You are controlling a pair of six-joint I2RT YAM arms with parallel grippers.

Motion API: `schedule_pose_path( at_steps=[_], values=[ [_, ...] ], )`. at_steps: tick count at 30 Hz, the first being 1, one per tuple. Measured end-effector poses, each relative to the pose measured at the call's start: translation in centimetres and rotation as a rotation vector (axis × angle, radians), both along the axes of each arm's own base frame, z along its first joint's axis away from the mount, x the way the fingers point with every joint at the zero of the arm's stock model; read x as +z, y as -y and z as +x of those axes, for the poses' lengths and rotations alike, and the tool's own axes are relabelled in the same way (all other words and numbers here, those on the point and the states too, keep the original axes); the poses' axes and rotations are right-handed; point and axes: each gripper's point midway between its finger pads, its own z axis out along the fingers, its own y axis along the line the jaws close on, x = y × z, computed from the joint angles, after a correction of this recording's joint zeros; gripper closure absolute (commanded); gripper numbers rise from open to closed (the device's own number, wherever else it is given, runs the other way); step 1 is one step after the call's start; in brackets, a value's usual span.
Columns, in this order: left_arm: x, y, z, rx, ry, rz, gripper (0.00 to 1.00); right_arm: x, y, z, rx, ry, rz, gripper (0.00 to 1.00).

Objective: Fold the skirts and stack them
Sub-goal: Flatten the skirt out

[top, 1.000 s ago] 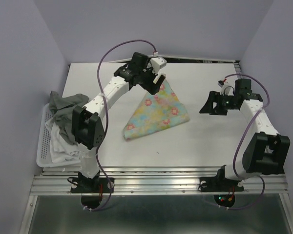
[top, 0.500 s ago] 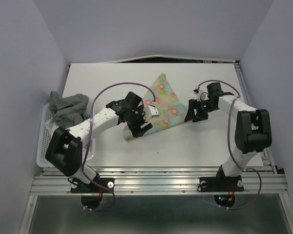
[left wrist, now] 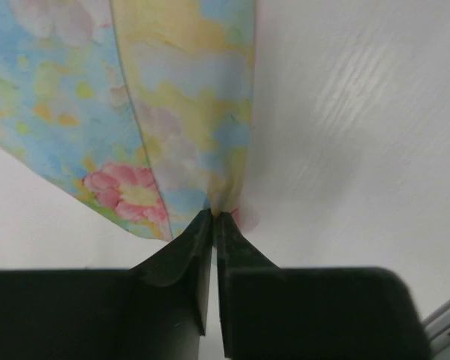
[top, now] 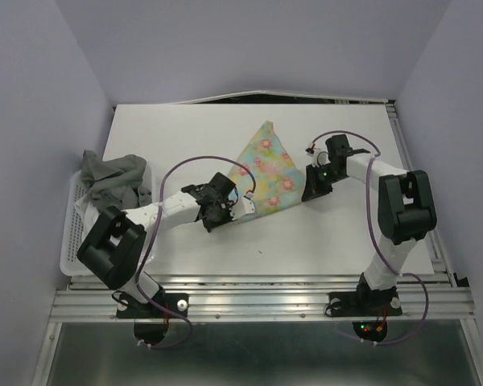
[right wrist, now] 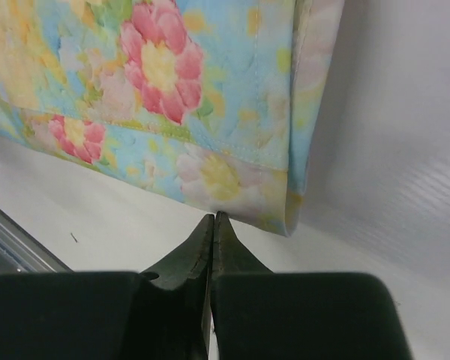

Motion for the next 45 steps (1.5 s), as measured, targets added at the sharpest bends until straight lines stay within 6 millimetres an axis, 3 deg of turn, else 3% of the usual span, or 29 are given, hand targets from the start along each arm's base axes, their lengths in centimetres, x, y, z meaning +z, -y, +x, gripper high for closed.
schedule_pose_path(
  at_steps=[3, 5, 8, 9, 10, 11, 12, 13, 14, 15, 17, 19, 21, 24, 26, 30, 33, 35, 41, 45],
  values=[
    [-0.1, -0.6, 1.0, 0.023, 0.042, 0.026, 1.0, 1.3, 0.0, 1.2, -0.006, 0.04, -0.002, 0.99],
    [0.1, -0.8, 1.4, 0.041, 0.049, 0.017, 1.0, 3.1, -0.1, 2.1, -0.012, 0.089, 0.001, 0.99],
    [1.7, -0.5, 2.0, 0.065, -0.001, -0.047, 1.0, 6.9, -0.2, 3.9, -0.024, 0.187, 0.006, 0.99],
    [2.6, -0.2, 2.5, 0.071, -0.009, -0.076, 1.0, 9.2, -0.2, 5.0, -0.032, 0.253, 0.01, 0.98],
    [4.0, 0.2, 3.4, 0.079, 0.0, -0.117, 1.0, 10.3, -0.3, 5.5, -0.034, 0.286, 0.013, 0.91],
    [5.1, 0.7, 4.0, 0.08, 0.011, -0.153, 1.0, 12.2, -0.3, 6.4, -0.039, 0.338, 0.015, 0.71],
    [6.6, 1.1, 4.8, 0.081, 0.028, -0.198, 1.0, 13.2, -0.3, 6.9, -0.042, 0.369, 0.016, 0.61],
    [7.7, 1.5, 5.1, 0.076, 0.038, -0.226, 1.0, 14.0, -0.2, 7.4, -0.047, 0.392, 0.013, 0.5],
    [9.2, 2.3, 5.3, 0.063, 0.044, -0.271, 1.0, 14.6, -0.2, 7.7, -0.044, 0.414, 0.008, 0.28],
    [10.3, 2.9, 5.3, 0.05, 0.047, -0.306, 1.0, 14.8, 0.0, 7.9, -0.043, 0.425, -0.001, 0.22],
    [12.1, 3.9, 5.5, 0.05, 0.03, -0.376, 1.0, 14.1, 0.3, 7.9, -0.045, 0.412, -0.024, 0.11],
    [13.6, 4.6, 6.2, 0.081, 0.006, -0.445, 1.0, 13.1, 0.7, 7.5, -0.048, 0.38, -0.046, 0.1],
    [13.7, 4.5, 7.9, 0.164, -0.034, -0.493, 1.0, 12.3, 0.9, 7.2, -0.048, 0.361, -0.065, 0.11],
    [11.9, 3.1, 11.8, 0.33, -0.095, -0.526, 1.0, 11.8, 1.3, 7.1, -0.045, 0.354, -0.091, 0.11],
    [8.9, 0.9, 15.0, 0.478, -0.149, -0.525, 1.0, 11.7, 1.6, 7.1, -0.042, 0.357, -0.106, 0.12],
    [3.6, -2.2, 18.1, 0.664, -0.253, -0.488, 0.99, 10.5, 2.2, 6.8, -0.035, 0.341, -0.143, 0.16],
    [0.6, -3.1, 17.7, 0.743, -0.321, -0.446, 0.91, 8.6, 2.5, 5.8, -0.027, 0.293, -0.161, 0.18],
    [0.0, -3.2, 17.2, 0.763, -0.34, -0.429, 0.84, 7.4, 2.5, 5.0, -0.017, 0.258, -0.161, 0.18],
    [0.8, -3.4, 17.0, 0.747, -0.312, -0.418, 0.69, 3.5, 1.3, 2.0, 0.025, 0.145, -0.077, 0.15],
    [1.8, -3.7, 16.7, 0.722, -0.289, -0.413, 0.63, 2.0, -0.1, 1.7, 0.05, 0.106, 0.003, 0.14]
  ],
)
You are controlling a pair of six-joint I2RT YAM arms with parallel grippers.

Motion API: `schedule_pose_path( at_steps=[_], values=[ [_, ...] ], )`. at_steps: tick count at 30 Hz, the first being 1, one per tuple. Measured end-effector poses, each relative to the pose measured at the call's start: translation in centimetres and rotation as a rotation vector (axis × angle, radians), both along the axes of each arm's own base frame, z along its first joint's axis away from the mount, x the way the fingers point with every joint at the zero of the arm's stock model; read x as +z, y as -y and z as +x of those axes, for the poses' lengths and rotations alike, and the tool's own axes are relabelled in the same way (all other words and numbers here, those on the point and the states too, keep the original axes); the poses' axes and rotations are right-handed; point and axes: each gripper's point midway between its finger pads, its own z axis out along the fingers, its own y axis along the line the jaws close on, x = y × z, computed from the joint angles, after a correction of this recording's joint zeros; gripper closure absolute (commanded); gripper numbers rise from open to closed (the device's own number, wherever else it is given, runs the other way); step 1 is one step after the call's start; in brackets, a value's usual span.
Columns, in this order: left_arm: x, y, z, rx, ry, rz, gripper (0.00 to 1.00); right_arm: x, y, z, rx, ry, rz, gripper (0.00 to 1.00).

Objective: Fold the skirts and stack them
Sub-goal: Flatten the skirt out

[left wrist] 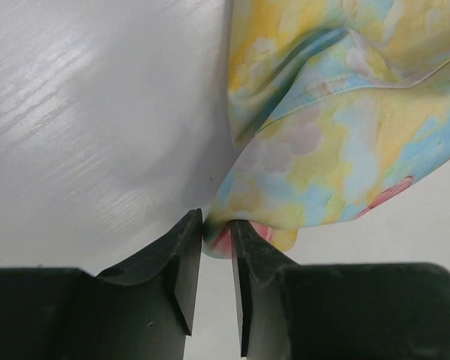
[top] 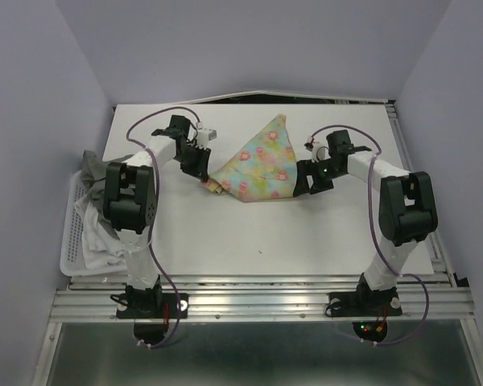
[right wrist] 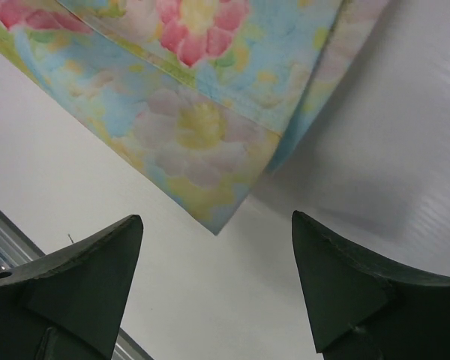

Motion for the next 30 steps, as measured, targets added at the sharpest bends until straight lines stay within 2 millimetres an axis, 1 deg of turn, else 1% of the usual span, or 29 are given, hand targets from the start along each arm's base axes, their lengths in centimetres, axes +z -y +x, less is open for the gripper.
schedule_pose_path(
  at_steps=[2, 3, 4, 5, 7, 8, 9, 10, 11, 12, 14, 16, 18, 19, 21, 22, 23, 24, 25, 26, 27, 28, 29, 30],
  values=[
    [0.2, -0.1, -0.2, -0.013, 0.005, 0.005, 0.62, -0.4, -0.7, 0.3, 0.012, 0.005, 0.04, 0.15],
    [0.2, -0.1, -0.3, -0.021, 0.008, 0.006, 0.62, -0.6, -0.9, 0.3, 0.017, 0.011, 0.058, 0.16],
    [0.1, -0.2, -0.5, -0.027, 0.006, 0.009, 0.62, -0.8, -1.1, 0.3, 0.019, 0.015, 0.07, 0.2],
    [-0.1, -0.3, -0.7, -0.036, 0.002, 0.011, 0.62, -0.8, -1.3, 0.3, 0.022, 0.022, 0.085, 0.33],
    [-0.4, -0.3, -1.1, -0.047, -0.006, 0.012, 0.62, -0.9, -1.8, 0.6, 0.025, 0.034, 0.108, 0.49],
    [-0.6, -0.3, -1.3, -0.054, -0.011, 0.013, 0.62, -0.9, -2.1, 0.9, 0.031, 0.042, 0.12, 0.75],
    [-0.7, -0.3, -1.5, -0.062, -0.013, 0.011, 0.63, -1.0, -2.3, 1.0, 0.029, 0.037, 0.129, 0.88],
    [-0.8, -0.3, -1.8, -0.074, -0.017, 0.008, 0.65, -1.1, -2.5, 1.3, 0.034, 0.044, 0.136, 0.96],
    [-0.9, -0.2, -2.1, -0.087, -0.02, 0.003, 0.75, -1.3, -2.6, 1.4, 0.027, 0.033, 0.145, 0.99],
    [-0.9, -0.2, -2.5, -0.103, -0.02, 0.001, 0.93, -1.4, -2.7, 1.4, 0.022, 0.028, 0.148, 0.99],
    [-0.7, -0.2, -2.9, -0.126, -0.011, 0.002, 1.0, -1.1, -2.8, 1.5, 0.018, 0.031, 0.15, 0.99],
    [-0.2, -0.2, -3.1, -0.146, 0.007, 0.005, 1.0, 0.0, -2.9, 1.9, 0.008, 0.05, 0.149, 0.99],
    [1.0, -0.2, -2.9, -0.161, 0.036, 0.007, 1.0, 2.3, -2.8, 3.0, -0.016, 0.104, 0.143, 0.99],
    [1.5, -0.2, -2.8, -0.164, 0.045, 0.007, 1.0, 4.0, -2.7, 3.8, -0.026, 0.149, 0.139, 0.99],
    [3.6, 0.0, -1.4, -0.165, 0.103, 0.004, 1.0, 8.6, -2.6, 6.2, -0.051, 0.272, 0.136, 0.99],
    [4.5, 0.0, -0.7, -0.161, 0.128, 0.006, 1.0, 10.5, -2.5, 7.4, -0.065, 0.326, 0.131, 0.99],
    [6.3, 0.2, 0.9, -0.151, 0.187, 0.008, 1.0, 13.8, -2.4, 9.2, -0.081, 0.417, 0.133, 0.99],
    [7.6, 0.3, 2.0, -0.142, 0.23, 0.009, 1.0, 16.2, -2.3, 10.4, -0.094, 0.479, 0.134, 0.99],
    [9.4, 0.4, 3.5, -0.129, 0.295, 0.008, 1.0, 18.7, -2.1, 11.9, -0.115, 0.549, 0.132, 0.99],
    [11.1, 0.4, 4.9, -0.11, 0.352, 0.007, 1.0, 20.1, -2.0, 12.7, -0.125, 0.587, 0.132, 0.99],
    [13.3, 0.4, 6.5, -0.087, 0.427, 0.01, 1.0, 22.0, -1.7, 14.2, -0.144, 0.644, 0.129, 0.99],
    [15.0, 0.4, 7.7, -0.063, 0.477, 0.013, 1.0, 24.2, -1.5, 15.9, -0.164, 0.702, 0.13, 0.99],
    [16.9, 0.4, 9.1, -0.04, 0.536, 0.013, 1.0, 25.9, -1.3, 18.0, -0.186, 0.761, 0.129, 0.99],
    [19.5, 0.2, 11.0, -0.003, 0.617, 0.014, 1.0, 26.7, -1.0, 19.4, -0.204, 0.795, 0.126, 0.99]
  ],
)
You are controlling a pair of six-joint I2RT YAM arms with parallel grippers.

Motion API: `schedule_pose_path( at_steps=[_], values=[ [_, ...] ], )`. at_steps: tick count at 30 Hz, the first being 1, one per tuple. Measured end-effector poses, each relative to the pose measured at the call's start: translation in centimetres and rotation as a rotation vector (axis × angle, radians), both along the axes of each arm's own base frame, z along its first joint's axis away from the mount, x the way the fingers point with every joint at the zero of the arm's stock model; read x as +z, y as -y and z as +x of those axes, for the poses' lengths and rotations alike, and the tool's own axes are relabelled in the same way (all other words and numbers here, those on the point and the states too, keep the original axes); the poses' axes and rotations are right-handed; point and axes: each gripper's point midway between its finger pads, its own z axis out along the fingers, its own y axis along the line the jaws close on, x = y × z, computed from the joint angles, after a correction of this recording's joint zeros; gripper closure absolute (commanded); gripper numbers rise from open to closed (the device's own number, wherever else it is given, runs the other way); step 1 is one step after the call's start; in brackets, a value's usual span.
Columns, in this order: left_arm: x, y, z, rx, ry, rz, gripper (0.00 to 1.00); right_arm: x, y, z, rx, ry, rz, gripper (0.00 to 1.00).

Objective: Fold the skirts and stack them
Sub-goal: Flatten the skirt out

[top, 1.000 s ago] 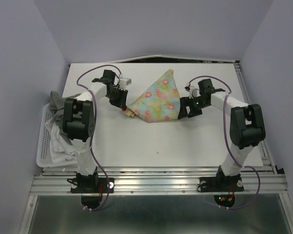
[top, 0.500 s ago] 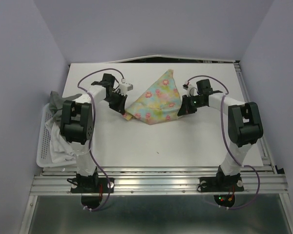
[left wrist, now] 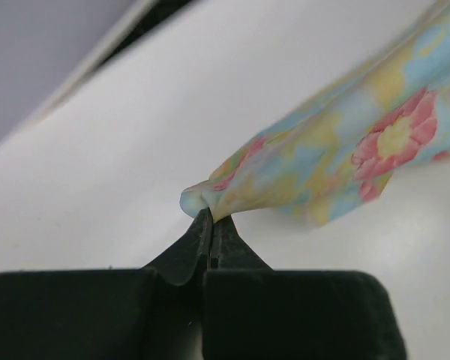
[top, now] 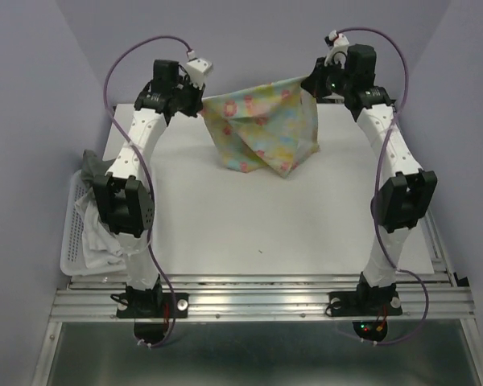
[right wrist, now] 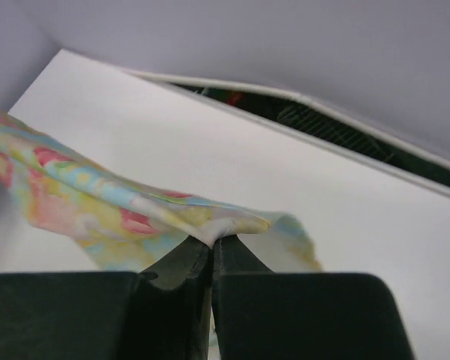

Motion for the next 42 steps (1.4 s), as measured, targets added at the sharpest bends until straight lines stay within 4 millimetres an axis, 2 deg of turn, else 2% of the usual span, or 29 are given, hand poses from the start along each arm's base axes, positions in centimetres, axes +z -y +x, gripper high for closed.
schedule_pose_path(
  at_steps=[2, 5, 7, 10, 13, 15, 16, 18, 19, 20, 21, 24, 26, 27, 28, 29, 30, 32, 33, 34, 35, 36, 37, 38, 40, 42],
  values=[
    [4.9, -0.5, 3.0, 0.07, 0.13, -0.035, 1.0, 1.1, 0.9, 3.3, -0.055, 0.059, -0.004, 0.99],
    [10.5, -0.9, 5.8, 0.112, 0.29, -0.092, 1.0, 0.3, 1.5, 5.5, -0.091, 0.071, -0.01, 0.99],
    [13.4, -1.0, 6.3, 0.119, 0.371, -0.119, 1.0, 0.5, 1.1, 5.8, -0.088, 0.079, -0.009, 0.99],
    [15.3, -1.5, 5.7, 0.117, 0.435, -0.104, 1.0, 3.5, 0.6, 5.4, -0.077, 0.148, 0.009, 0.99],
    [14.3, -2.1, 3.7, 0.086, 0.423, -0.052, 1.0, 7.2, 0.3, 3.4, -0.04, 0.207, 0.035, 0.99],
    [12.8, -2.2, 1.1, 0.035, 0.393, -0.009, 1.0, 9.5, 0.0, 1.2, -0.005, 0.241, 0.043, 0.99],
    [12.2, -2.2, 0.1, 0.01, 0.389, 0.008, 1.0, 10.2, -0.1, -0.3, 0.023, 0.245, 0.042, 0.99],
    [9.7, -1.9, -3.3, -0.084, 0.344, 0.058, 1.0, 10.5, -0.4, -2.6, 0.079, 0.251, 0.017, 0.99],
    [8.7, -1.8, -4.8, -0.112, 0.326, 0.074, 1.0, 9.9, -0.5, -3.7, 0.104, 0.24, 0.005, 0.99],
    [7.6, -1.7, -6.2, -0.15, 0.312, 0.102, 0.99, 8.2, -0.7, -5.0, 0.14, 0.2, -0.019, 0.99],
    [5.2, -1.6, -8.2, -0.195, 0.268, 0.135, 1.0, 6.9, -0.7, -5.6, 0.159, 0.166, -0.034, 0.99],
    [-0.8, -1.0, -13.1, -0.306, 0.124, 0.196, 1.0, -1.1, -0.5, -8.0, 0.227, -0.048, -0.092, 0.99],
    [-4.4, -0.1, -16.0, -0.375, 0.009, 0.196, 1.0, -5.4, -0.3, -9.3, 0.245, -0.183, -0.107, 0.99],
    [-5.3, 0.2, -16.9, -0.396, -0.027, 0.189, 1.0, -7.7, 0.1, -10.2, 0.247, -0.266, -0.113, 0.99],
    [-5.8, 0.4, -17.7, -0.409, -0.062, 0.179, 1.0, -8.9, 0.4, -11.0, 0.243, -0.326, -0.116, 0.99],
    [-5.9, 0.8, -18.3, -0.418, -0.085, 0.156, 1.0, -9.3, 0.6, -11.2, 0.238, -0.349, -0.118, 0.99],
    [-5.2, 1.2, -18.6, -0.413, -0.087, 0.119, 1.0, -9.3, 0.7, -11.3, 0.235, -0.355, -0.119, 0.99],
    [-3.4, 1.7, -18.7, -0.401, -0.071, 0.069, 1.0, -7.9, 0.9, -11.0, 0.224, -0.331, -0.118, 0.99],
    [-1.5, 2.0, -18.6, -0.39, -0.039, 0.032, 1.0, -7.0, 0.9, -10.7, 0.219, -0.308, -0.118, 0.93],
    [-0.3, 2.3, -18.6, -0.381, -0.021, 0.006, 1.0, -5.9, 1.0, -10.4, 0.214, -0.277, -0.119, 0.67],
    [2.2, 2.8, -18.6, -0.371, 0.02, -0.044, 1.0, -5.2, 1.0, -10.2, 0.21, -0.259, -0.122, 0.54],
    [3.7, 3.1, -18.8, -0.367, 0.045, -0.075, 1.0, -4.7, 1.1, -10.1, 0.206, -0.245, -0.129, 0.39],
    [6.0, 3.7, -18.9, -0.365, 0.083, -0.119, 1.0, -4.2, 1.4, -10.0, 0.207, -0.223, -0.15, 0.1],
    [7.5, 4.2, -19.2, -0.367, 0.111, -0.148, 1.0, -4.1, 1.5, -9.9, 0.203, -0.221, -0.157, 0.0],
    [9.4, 5.3, -19.8, -0.381, 0.134, -0.2, 1.0, -4.5, 1.9, -9.9, 0.195, -0.218, -0.19, 0.0],
    [10.1, 7.1, -20.9, -0.425, 0.115, -0.251, 1.0, -5.3, 2.4, -10.1, 0.187, -0.227, -0.216, 0.0]
  ],
)
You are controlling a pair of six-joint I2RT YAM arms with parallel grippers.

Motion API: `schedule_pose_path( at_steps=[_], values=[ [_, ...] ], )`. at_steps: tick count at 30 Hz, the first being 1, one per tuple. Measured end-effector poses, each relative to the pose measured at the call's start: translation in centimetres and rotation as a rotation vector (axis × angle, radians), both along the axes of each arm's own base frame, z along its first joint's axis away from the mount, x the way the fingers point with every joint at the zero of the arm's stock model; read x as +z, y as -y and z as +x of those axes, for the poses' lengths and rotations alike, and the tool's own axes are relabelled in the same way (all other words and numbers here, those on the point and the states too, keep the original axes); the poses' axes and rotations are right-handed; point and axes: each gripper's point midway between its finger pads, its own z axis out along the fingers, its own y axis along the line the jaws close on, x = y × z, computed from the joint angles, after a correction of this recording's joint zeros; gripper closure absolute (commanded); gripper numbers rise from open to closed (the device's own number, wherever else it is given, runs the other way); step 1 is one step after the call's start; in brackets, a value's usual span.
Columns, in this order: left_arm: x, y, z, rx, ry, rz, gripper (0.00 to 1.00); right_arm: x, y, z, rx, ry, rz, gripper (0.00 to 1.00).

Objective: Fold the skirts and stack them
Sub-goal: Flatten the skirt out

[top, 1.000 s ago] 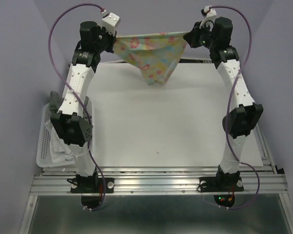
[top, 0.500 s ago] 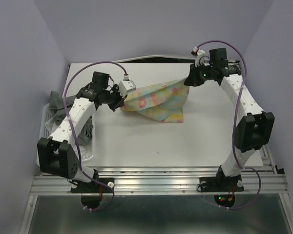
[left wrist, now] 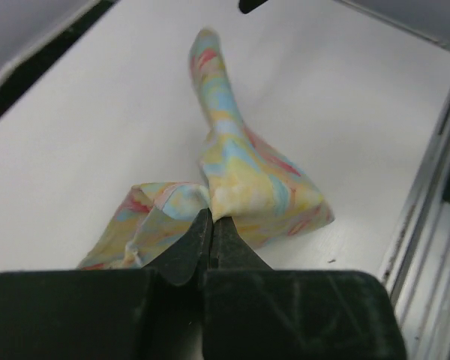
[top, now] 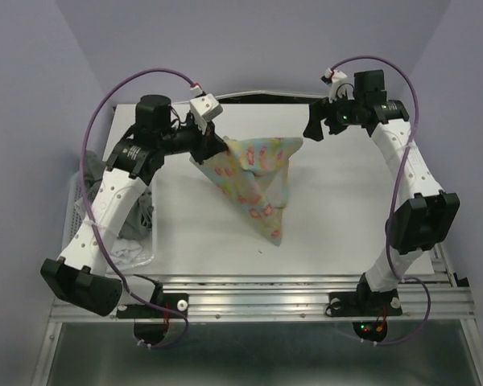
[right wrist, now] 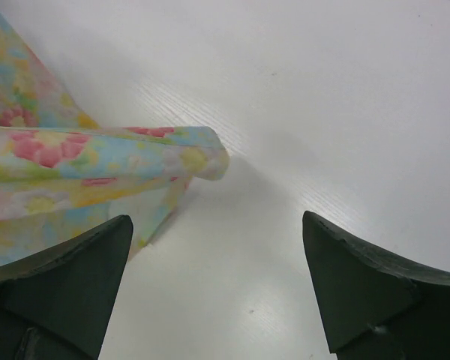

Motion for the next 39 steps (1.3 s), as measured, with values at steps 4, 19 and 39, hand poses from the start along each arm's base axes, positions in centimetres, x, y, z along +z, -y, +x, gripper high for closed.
schedule_pose_path(
  at_steps=[4, 19, 39],
  values=[
    [-3.1, 3.8, -1.7, -0.085, -0.187, -0.036, 1.0, -0.3, 0.7, -1.4, 0.01, 0.009, -0.045, 0.0],
    [-19.0, 17.9, 2.3, -0.058, -0.658, 0.114, 0.85, -7.4, 1.6, -11.2, 0.122, -0.158, -0.099, 0.02],
    [-20.3, -3.5, 8.3, 0.349, -0.56, 0.091, 0.57, -13.0, 3.4, -6.4, -0.098, -0.302, -0.153, 0.27]
  ],
)
